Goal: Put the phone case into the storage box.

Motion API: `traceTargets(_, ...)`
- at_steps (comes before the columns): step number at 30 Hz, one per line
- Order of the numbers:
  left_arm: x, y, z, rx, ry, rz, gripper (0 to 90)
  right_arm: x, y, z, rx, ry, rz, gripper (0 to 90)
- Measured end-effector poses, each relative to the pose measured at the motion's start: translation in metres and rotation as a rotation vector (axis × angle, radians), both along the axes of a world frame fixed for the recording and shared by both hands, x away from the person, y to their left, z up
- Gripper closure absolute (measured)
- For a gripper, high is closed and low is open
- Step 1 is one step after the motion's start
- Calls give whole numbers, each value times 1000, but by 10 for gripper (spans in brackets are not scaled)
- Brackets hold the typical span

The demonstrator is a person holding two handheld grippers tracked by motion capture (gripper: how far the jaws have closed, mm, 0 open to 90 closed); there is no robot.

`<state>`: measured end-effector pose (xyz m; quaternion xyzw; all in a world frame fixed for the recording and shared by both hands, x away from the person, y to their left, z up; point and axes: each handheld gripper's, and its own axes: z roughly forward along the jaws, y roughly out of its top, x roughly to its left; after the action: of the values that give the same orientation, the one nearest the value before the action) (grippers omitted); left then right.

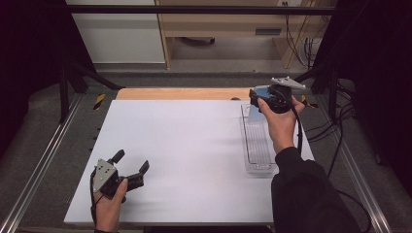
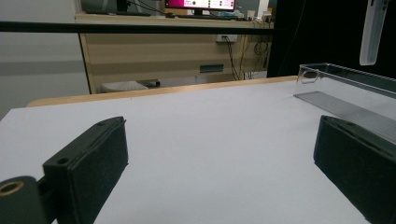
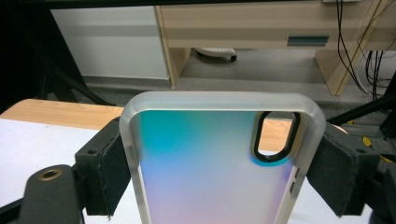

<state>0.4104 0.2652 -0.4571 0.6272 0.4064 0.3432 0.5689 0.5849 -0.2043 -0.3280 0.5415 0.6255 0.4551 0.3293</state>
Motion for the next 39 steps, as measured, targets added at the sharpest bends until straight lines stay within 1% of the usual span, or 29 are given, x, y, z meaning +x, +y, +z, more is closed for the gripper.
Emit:
traceTargets(3,1,0,0,2,2,-2,24,7,-1,-7,13,20,-4,177)
traceTargets(7,0,-1,0,2,-1,-2,25,17,-1,-13,18,35,-20,177)
traceTargets(9,1,0,0,0,0,-2,25,20,-2,-17,10,41,-30,177)
traceTargets(14,1,0,0,1,0,-4,25,24,-4,-21,11,54,-37,177)
traceTargets(16,1,0,0,-1,-2,-5,25,25,-5,-22,34,60,-34,177)
traceTargets(18,0,0,0,5,-5,-10,25,26,-5,-22,27,61,-37,177)
traceTargets(21,0,-1,1,-1,-12,-11,24,28,-3,-24,18,63,-36,177)
traceTargets(25,0,-2,0,-3,-10,-14,23,30,0,-28,12,68,-31,177)
traceTargets(27,0,-3,0,4,-12,-19,22,31,1,-29,20,72,-29,177)
traceTargets(29,-1,-4,0,9,-10,-22,22,32,2,-30,13,74,-31,177)
traceTargets(32,-1,-5,1,7,-15,-24,22,33,2,-32,11,83,-37,177)
traceTargets(35,-1,-6,0,9,-13,-25,22,34,3,-34,5,83,-40,177)
traceTargets(37,0,-7,0,20,-19,-31,22,36,5,-35,-5,82,-41,177)
traceTargets(39,0,-7,0,17,-19,-29,22,38,6,-37,-13,82,-45,177)
